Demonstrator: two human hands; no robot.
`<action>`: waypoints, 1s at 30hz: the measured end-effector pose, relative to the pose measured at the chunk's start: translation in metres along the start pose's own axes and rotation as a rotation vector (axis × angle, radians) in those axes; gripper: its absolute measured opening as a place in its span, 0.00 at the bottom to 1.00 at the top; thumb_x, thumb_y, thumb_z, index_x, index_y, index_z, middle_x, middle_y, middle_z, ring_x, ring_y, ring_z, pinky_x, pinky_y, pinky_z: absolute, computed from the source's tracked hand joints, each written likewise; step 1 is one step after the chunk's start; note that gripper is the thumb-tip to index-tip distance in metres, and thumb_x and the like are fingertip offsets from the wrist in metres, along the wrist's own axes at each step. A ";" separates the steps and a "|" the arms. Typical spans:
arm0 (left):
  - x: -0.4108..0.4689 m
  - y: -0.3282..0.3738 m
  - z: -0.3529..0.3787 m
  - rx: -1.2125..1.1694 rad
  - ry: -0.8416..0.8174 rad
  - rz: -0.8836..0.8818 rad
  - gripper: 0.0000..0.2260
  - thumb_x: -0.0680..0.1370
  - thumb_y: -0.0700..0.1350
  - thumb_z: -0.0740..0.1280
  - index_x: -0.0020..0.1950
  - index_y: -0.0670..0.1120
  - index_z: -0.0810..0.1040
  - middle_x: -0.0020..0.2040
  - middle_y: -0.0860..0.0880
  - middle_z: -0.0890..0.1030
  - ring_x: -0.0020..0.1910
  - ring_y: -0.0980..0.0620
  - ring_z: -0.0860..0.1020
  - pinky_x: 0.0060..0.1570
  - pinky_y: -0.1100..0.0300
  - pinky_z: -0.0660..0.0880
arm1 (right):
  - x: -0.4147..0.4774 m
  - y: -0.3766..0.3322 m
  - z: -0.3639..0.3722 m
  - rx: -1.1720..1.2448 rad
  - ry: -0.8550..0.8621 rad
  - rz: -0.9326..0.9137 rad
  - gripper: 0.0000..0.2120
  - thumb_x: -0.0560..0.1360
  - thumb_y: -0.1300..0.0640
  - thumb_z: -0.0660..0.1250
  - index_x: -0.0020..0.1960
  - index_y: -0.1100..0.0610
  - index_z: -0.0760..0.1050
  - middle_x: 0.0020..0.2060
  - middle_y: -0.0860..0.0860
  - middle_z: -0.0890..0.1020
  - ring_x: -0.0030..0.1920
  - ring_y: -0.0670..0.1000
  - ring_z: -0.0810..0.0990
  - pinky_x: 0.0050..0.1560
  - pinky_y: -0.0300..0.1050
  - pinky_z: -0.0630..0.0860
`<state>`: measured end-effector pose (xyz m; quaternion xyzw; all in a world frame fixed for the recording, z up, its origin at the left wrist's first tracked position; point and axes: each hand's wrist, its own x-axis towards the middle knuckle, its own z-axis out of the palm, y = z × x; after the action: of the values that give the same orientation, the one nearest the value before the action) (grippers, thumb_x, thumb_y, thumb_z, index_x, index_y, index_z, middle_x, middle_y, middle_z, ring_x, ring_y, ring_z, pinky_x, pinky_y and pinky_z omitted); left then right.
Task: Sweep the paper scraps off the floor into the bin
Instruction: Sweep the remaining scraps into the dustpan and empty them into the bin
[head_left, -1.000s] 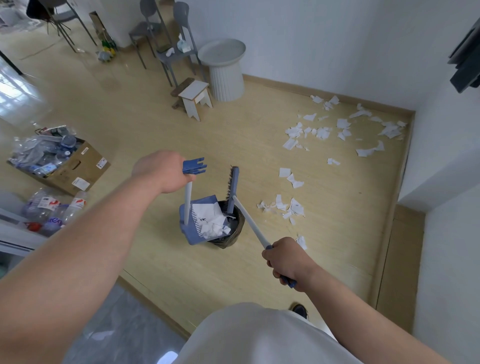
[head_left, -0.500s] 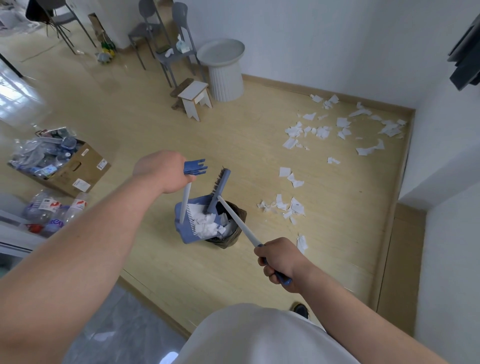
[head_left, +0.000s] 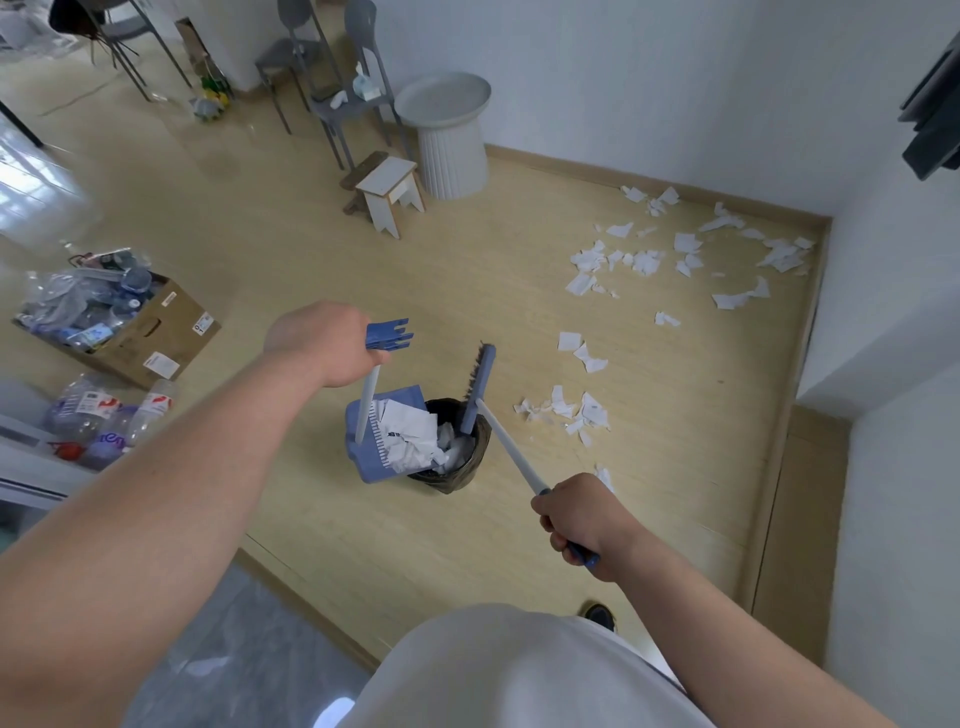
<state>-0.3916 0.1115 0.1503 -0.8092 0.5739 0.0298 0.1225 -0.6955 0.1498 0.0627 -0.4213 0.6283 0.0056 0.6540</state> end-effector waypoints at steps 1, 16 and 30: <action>0.000 0.000 0.001 -0.006 -0.003 0.001 0.17 0.77 0.60 0.66 0.35 0.51 0.69 0.34 0.51 0.74 0.37 0.47 0.75 0.36 0.59 0.70 | -0.003 -0.002 -0.001 0.049 -0.007 -0.005 0.04 0.76 0.63 0.62 0.45 0.63 0.73 0.32 0.55 0.71 0.23 0.50 0.65 0.26 0.40 0.60; 0.000 0.015 -0.001 0.006 -0.016 0.019 0.17 0.77 0.61 0.65 0.37 0.51 0.70 0.35 0.51 0.74 0.37 0.46 0.76 0.34 0.59 0.69 | -0.006 0.000 0.013 0.227 -0.127 0.017 0.04 0.76 0.61 0.64 0.48 0.63 0.73 0.32 0.54 0.72 0.21 0.47 0.63 0.23 0.37 0.59; -0.002 0.009 0.006 0.016 -0.002 0.000 0.15 0.78 0.61 0.65 0.42 0.50 0.74 0.38 0.51 0.76 0.40 0.46 0.77 0.36 0.58 0.70 | 0.002 0.006 0.004 0.036 -0.028 -0.054 0.05 0.77 0.61 0.62 0.46 0.63 0.74 0.32 0.54 0.71 0.22 0.49 0.65 0.24 0.39 0.61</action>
<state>-0.3998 0.1122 0.1437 -0.8082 0.5738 0.0262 0.1296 -0.6954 0.1551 0.0573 -0.4261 0.6073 -0.0175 0.6703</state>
